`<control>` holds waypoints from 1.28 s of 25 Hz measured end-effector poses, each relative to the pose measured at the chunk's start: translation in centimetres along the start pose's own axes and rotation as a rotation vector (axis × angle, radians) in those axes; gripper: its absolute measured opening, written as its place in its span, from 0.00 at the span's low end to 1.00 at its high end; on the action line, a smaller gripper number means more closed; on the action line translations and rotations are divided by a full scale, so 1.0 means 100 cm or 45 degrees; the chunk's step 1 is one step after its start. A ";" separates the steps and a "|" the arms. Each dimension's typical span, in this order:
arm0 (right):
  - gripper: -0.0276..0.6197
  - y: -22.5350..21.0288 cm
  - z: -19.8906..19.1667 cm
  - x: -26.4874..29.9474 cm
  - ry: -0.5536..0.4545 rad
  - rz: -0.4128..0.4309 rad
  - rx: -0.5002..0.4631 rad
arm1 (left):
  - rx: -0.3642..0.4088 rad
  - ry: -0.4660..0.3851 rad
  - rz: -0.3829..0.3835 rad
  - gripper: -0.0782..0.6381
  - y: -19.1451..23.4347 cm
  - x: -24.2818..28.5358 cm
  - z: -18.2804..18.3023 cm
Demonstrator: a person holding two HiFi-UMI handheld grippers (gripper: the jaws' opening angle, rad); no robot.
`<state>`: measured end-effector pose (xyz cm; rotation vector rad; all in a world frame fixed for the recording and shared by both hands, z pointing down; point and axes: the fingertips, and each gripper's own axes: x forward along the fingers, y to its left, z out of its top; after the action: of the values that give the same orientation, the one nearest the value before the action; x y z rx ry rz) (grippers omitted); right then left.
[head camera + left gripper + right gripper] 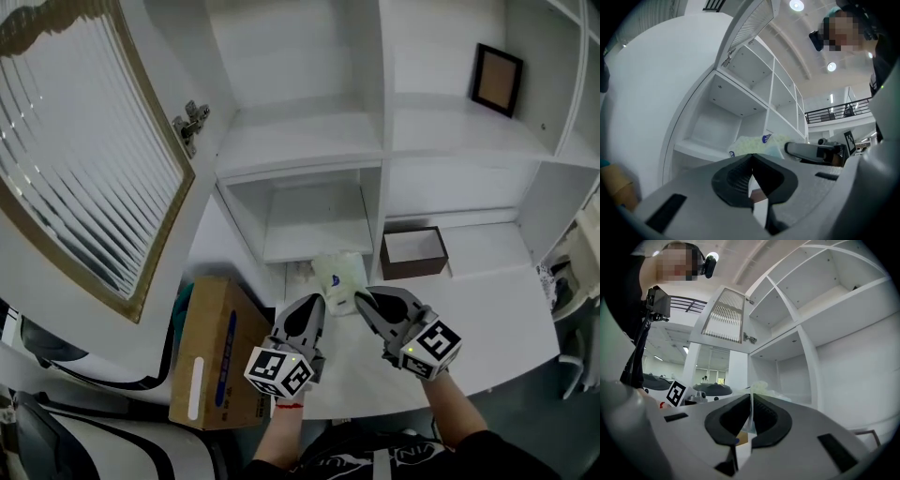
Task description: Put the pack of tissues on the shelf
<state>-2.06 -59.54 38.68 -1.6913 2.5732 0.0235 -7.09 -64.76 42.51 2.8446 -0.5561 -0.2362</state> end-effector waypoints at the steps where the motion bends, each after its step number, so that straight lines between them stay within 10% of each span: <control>1: 0.06 -0.002 0.001 0.005 -0.001 -0.008 -0.005 | 0.000 0.006 -0.012 0.12 0.003 0.001 0.001; 13: 0.06 -0.020 -0.013 0.057 0.012 -0.034 -0.007 | -0.046 0.035 -0.003 0.12 0.042 0.005 -0.007; 22: 0.06 0.007 0.050 0.072 -0.157 0.108 -0.213 | -0.047 -0.058 0.003 0.12 0.038 0.004 0.020; 32: 0.06 -0.029 0.018 0.093 -0.151 0.046 -0.085 | -0.045 -0.038 0.082 0.12 0.060 0.003 0.010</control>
<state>-3.03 -69.10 36.38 -1.6121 2.5427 0.2075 -9.09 -70.45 43.05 2.7883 -0.6421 -0.2748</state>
